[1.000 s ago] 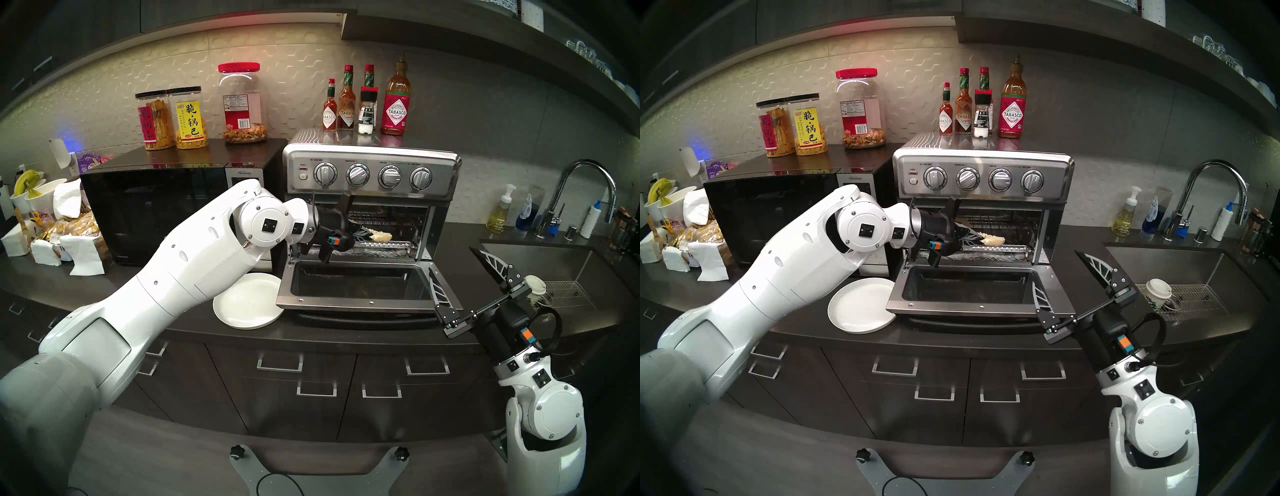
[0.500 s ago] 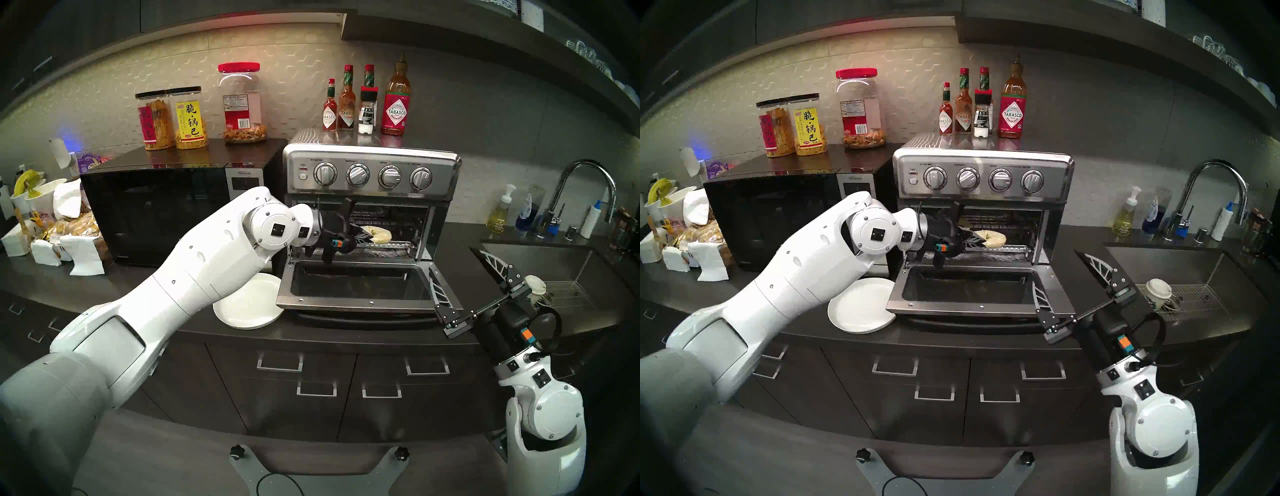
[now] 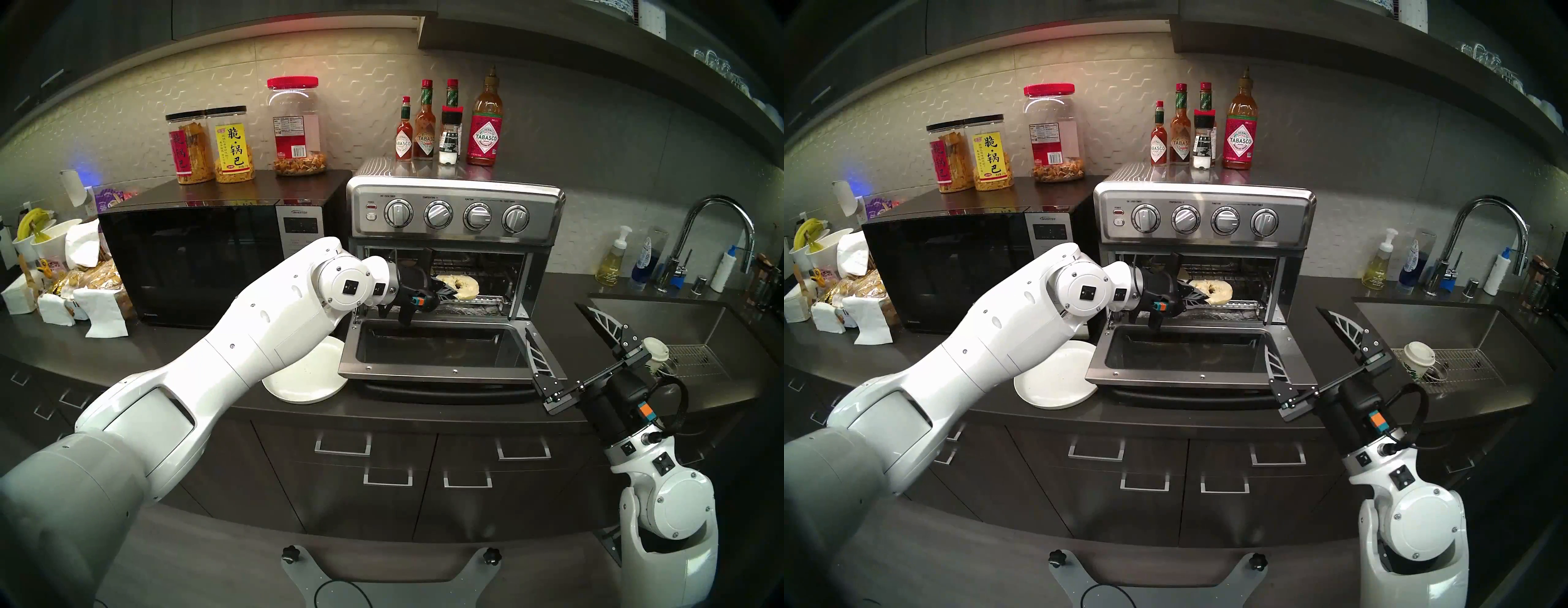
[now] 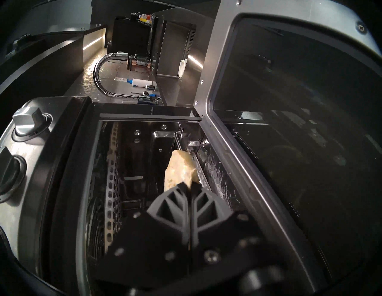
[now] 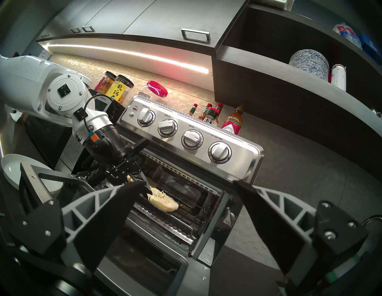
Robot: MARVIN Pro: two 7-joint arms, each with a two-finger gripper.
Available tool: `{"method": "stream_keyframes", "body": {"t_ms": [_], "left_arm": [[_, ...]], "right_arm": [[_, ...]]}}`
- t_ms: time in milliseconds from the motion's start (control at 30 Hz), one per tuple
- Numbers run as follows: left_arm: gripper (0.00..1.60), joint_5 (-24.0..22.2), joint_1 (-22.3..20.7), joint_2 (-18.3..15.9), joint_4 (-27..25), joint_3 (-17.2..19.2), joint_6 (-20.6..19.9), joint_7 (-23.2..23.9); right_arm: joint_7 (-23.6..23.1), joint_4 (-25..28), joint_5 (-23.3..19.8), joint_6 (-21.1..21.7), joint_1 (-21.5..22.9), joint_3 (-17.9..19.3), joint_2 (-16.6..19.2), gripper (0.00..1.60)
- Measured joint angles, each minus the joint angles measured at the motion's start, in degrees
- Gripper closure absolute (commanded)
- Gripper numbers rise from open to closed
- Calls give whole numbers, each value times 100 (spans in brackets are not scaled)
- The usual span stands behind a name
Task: Open the oven and place the bagel inside on the rack
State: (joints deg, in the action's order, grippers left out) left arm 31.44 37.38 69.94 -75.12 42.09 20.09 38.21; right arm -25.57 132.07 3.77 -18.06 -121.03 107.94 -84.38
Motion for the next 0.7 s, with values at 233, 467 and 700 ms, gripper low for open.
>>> {"method": "stream_keyframes", "body": {"t_ms": [233,467,700], "left_arm": [[23,1,-1,73,5,-4,38,-9],[43,-8,-2,102,0,-5,58,-2],[108,-12,-1,107,-3,-3,71,-2]], "right_arm": [[0,0,0,0,0,0,0,0],[0,0,0,0,0,0,0,0],[0,0,0,0,0,0,0,0]]}}
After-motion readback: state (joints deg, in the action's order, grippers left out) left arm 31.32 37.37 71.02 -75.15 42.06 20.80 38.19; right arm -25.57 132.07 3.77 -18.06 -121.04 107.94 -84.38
